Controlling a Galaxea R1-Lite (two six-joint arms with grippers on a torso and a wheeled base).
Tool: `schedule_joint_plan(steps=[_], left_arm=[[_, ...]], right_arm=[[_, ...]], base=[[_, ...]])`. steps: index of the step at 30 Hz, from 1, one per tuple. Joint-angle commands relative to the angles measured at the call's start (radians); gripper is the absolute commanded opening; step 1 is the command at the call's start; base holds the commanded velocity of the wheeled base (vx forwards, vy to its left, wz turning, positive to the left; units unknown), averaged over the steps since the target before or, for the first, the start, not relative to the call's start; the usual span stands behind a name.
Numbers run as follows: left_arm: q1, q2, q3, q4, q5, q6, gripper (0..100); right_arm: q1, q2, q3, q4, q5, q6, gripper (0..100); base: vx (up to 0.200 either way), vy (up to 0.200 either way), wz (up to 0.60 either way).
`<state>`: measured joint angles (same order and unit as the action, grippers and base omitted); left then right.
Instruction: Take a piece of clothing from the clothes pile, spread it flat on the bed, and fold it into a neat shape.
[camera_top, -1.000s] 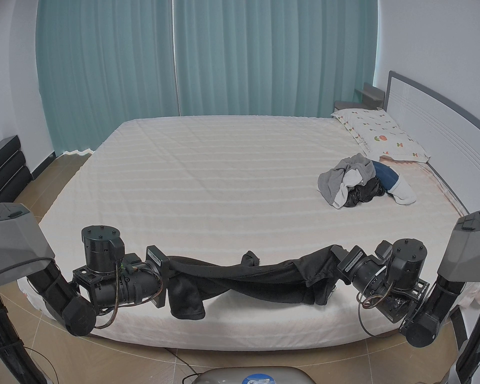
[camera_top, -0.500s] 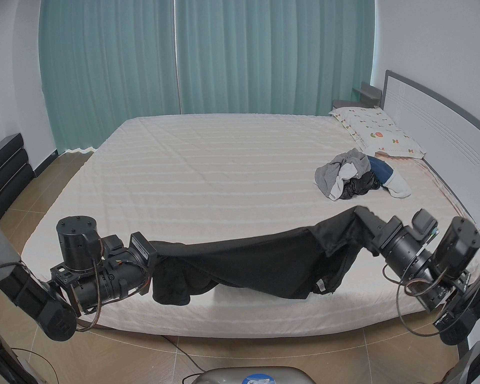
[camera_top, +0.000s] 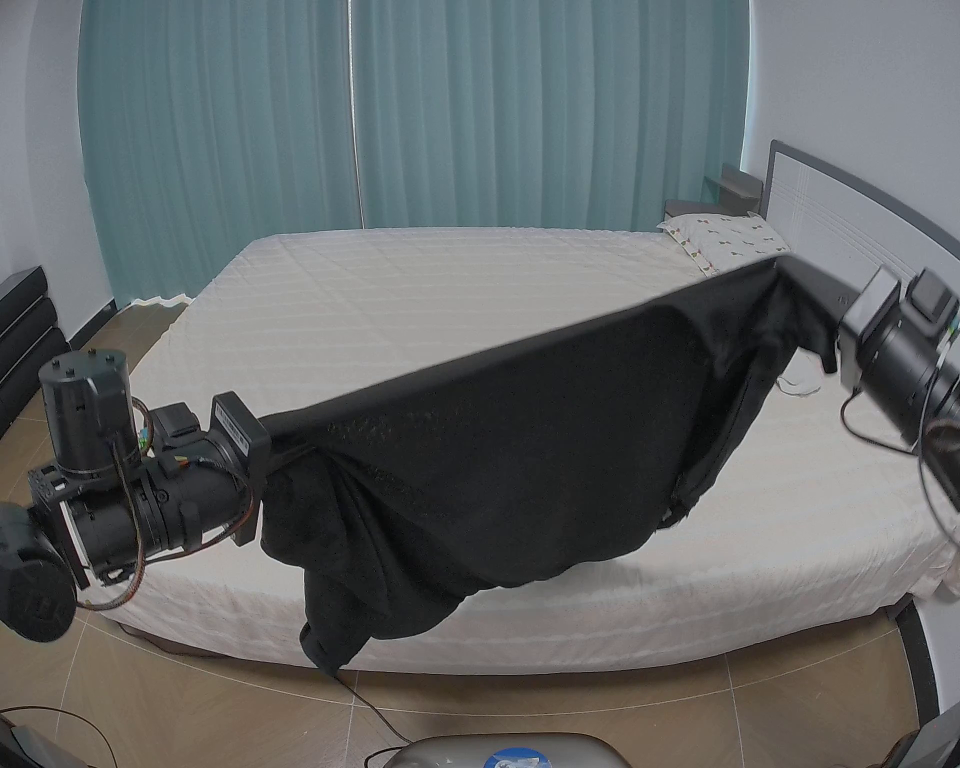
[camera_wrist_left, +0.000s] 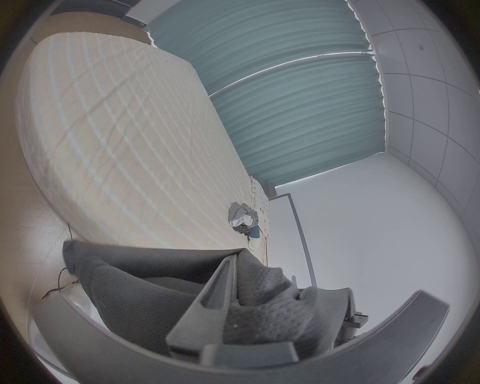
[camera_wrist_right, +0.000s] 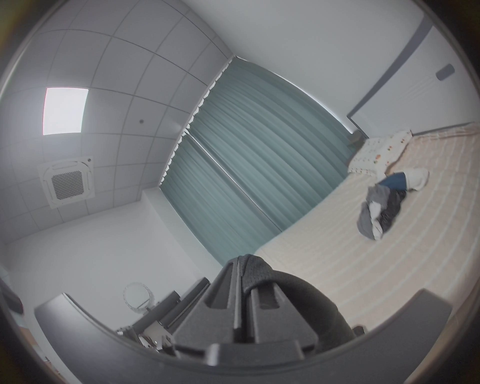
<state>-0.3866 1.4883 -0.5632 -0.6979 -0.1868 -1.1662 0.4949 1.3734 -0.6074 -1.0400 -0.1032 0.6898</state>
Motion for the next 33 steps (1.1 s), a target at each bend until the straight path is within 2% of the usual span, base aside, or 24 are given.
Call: schedule_joint_plan(steps=[1,4,8,16,26,30,33], left_arm=[[0.009,-0.057,-0.225,0.222,0.006,0.003,0],[0.020,-0.008,-0.288,0.298,0.004,-0.003,0],[0.046,0.086,-0.346,0.314,0.003,-0.026,0],[0.068,0.271,-0.434,0.310,-0.003,-0.044,0],[0.103,0.489,-0.581,0.316,0.000,-0.046,0],[0.103,0.575,-0.652,0.314,0.000,-0.044,0],[0.103,0.638,-0.702,0.316,0.000,-0.046,0]], right_arm=[[-0.144,-0.059,-0.370,0.241,0.071,0.022,0],[-0.191,0.019,-0.483,0.317,0.080,0.034,0],[-0.220,0.122,-0.586,0.377,0.071,0.034,0],[-0.249,0.342,-0.667,0.357,0.062,0.031,0],[-0.257,0.541,-0.782,0.291,0.059,0.030,0],[-0.256,0.621,-0.790,0.242,0.008,0.024,0],[-0.246,0.678,-0.782,0.209,0.000,0.025,0]], base=[[0.000,0.000,0.00],[0.000,0.000,0.00],[0.000,0.000,0.00],[0.000,0.000,0.00],[0.200,0.000,0.00],[0.200,0.000,0.00],[0.200,0.000,0.00]])
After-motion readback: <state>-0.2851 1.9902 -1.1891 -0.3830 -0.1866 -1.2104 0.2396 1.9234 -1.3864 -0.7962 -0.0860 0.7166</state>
